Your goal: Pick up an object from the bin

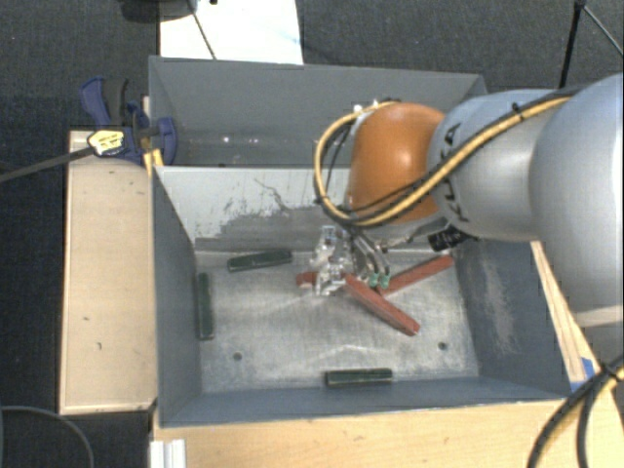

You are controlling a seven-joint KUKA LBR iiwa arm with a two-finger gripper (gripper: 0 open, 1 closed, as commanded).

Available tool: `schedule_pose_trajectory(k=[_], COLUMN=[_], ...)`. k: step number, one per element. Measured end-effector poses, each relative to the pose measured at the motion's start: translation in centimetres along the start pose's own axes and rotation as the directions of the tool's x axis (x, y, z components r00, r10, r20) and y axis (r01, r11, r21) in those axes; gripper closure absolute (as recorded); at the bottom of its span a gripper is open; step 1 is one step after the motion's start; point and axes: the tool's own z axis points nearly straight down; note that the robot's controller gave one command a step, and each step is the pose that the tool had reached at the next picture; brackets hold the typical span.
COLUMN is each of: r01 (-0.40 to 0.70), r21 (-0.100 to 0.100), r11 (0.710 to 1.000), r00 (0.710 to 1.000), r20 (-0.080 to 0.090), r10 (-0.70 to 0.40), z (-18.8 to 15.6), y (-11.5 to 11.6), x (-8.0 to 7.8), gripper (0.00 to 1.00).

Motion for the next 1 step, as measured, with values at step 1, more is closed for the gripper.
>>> schedule_pose_trajectory(k=[1], r01=[0.0], r21=[-0.001], r11=[1.0], r00=[1.0], r20=[0.005], r10=[0.0], z=[-2.14], y=[0.02], x=[-0.13], gripper=[1.0])
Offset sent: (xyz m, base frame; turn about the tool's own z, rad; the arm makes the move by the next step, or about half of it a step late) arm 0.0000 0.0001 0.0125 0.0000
